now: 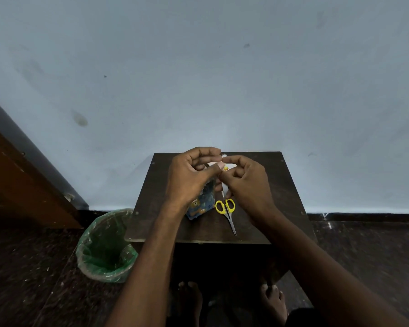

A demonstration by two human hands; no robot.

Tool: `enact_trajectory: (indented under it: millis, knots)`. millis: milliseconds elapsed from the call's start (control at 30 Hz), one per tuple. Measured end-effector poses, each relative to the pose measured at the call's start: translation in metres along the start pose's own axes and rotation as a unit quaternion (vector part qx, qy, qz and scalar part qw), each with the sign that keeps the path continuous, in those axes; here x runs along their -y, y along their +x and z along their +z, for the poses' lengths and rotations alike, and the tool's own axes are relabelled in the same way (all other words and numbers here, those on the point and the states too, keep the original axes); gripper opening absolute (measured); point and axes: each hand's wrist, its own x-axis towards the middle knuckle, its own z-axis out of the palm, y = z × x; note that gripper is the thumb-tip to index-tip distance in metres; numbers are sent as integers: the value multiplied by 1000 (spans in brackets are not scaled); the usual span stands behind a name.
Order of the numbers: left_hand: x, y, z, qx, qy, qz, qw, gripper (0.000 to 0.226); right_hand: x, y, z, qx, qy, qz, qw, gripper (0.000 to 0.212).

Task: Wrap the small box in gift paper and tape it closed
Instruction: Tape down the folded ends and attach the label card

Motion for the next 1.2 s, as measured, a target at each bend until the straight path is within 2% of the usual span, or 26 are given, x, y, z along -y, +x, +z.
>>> enact_trajectory:
  millis: [167,233,333,367,433,500,633,700,767,900,1033,1133,1200]
  knots:
    - [-1,-1,2,-12,-1,-6,1000,27,-2,1,-4,9,16,14,1000,30]
    - [4,1,0,-23,17,-4,1000,27,-5,3,-5,-9,-24,24,999,30]
    - [7,3,-1,-34,24,-10,999,27,-15,10,-10,-63,-161,33,984,27]
    - [8,3,0,-37,31,-8,999,26,-19,12,-14,-58,-232,31,970,25]
    - [8,2,2,-39,50,2,998,24,-26,16,-20,5,-359,36,933,20]
    - [9,2,3,-37,65,9,997,24,-34,17,-22,72,-426,49,901,19]
    - [9,2,5,-43,86,14,995,24,-46,11,-12,100,-457,57,882,6]
    - [10,2,5,-44,90,14,995,24,-53,9,-7,95,-476,32,874,25]
    - [10,2,4,-43,92,15,995,24,-57,11,-4,105,-493,6,864,34]
    - [10,1,3,-41,93,17,995,24,-55,18,-7,141,-510,-18,848,10]
    - [9,1,3,-39,97,18,994,25,-47,18,-17,169,-546,-44,820,32]
    - [9,1,3,-29,96,14,995,25,-44,18,-21,128,-520,-60,842,33]
    - [9,0,3,-24,96,12,995,25,-46,18,-22,98,-514,-46,851,24]
